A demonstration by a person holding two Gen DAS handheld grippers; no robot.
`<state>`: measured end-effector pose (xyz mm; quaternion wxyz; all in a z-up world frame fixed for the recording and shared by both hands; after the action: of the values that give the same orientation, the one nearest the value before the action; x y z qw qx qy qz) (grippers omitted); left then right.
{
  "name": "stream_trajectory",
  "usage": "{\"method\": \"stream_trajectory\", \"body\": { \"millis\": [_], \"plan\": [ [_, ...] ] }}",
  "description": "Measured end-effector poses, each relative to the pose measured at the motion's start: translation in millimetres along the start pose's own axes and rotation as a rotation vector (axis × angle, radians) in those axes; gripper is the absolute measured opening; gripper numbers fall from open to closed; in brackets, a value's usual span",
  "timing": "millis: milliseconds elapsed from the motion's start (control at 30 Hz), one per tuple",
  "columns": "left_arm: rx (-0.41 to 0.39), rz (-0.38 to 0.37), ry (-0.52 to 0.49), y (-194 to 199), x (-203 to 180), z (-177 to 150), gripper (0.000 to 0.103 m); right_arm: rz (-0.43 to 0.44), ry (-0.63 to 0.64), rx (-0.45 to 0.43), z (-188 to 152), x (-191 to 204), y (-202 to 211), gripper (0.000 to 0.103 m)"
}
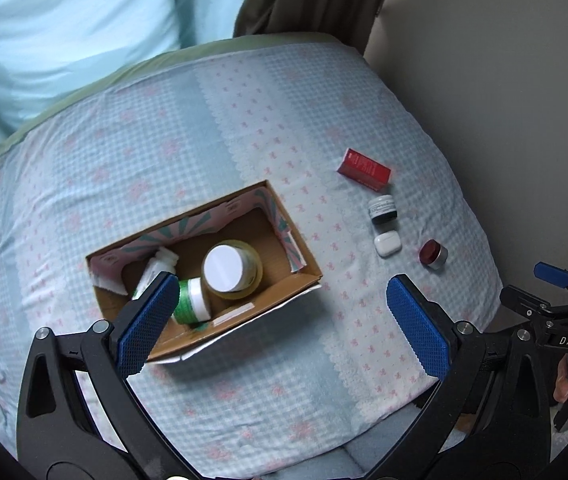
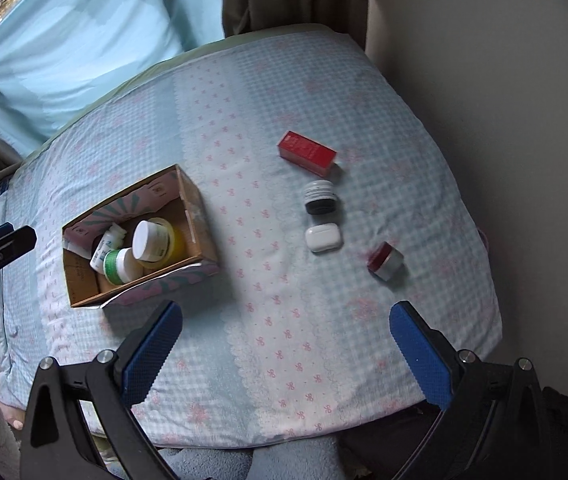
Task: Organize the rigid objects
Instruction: 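Lift both tools away from the box toward the remaining items, then grasp the red MARUBI box with the left tool while the right tool grasps the red-lidded tin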
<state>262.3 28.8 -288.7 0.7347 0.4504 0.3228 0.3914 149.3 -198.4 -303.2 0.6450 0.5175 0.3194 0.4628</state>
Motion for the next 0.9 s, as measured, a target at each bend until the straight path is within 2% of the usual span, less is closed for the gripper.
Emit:
{"method": "stream_trajectory", "body": {
  "millis": [233,500,700,900],
  "plan": [
    [0.026,-0.015,-0.207,-42.4,-65.6,60.4,0.103,-0.010,-0.192,0.011,5.2,-68.9,-18.2,0.103],
    [0.099,-0.080,-0.465,-123.5,-133.4,110.9,0.103,-0.034,-0.371,0.036,6.2,-117.8,-59.3,0.103],
    [0.144,-0.100,-0.709,-193.2,-171.0,127.0,0.103,-0.052,-0.461,0.053,10.9,-136.4,-95.3,0.103],
    [0.216,-0.093,-0.926,-260.7,-187.9,133.9,0.103,-0.063,-0.530,0.059,16.4,-145.3,-133.8,0.103]
  ]
}}
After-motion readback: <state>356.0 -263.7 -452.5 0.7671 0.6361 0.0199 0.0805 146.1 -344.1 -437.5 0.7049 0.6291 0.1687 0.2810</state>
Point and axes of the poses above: each gripper's, at about its wrist camera, not at the fingertips, and y roughly against the way its jaws point, x to its left, z to its top, the point moved 8 cm from there along -y, roughly the way its jaws point, and after that the axes turned 4 degrees about -y, right-handed, at the moved point
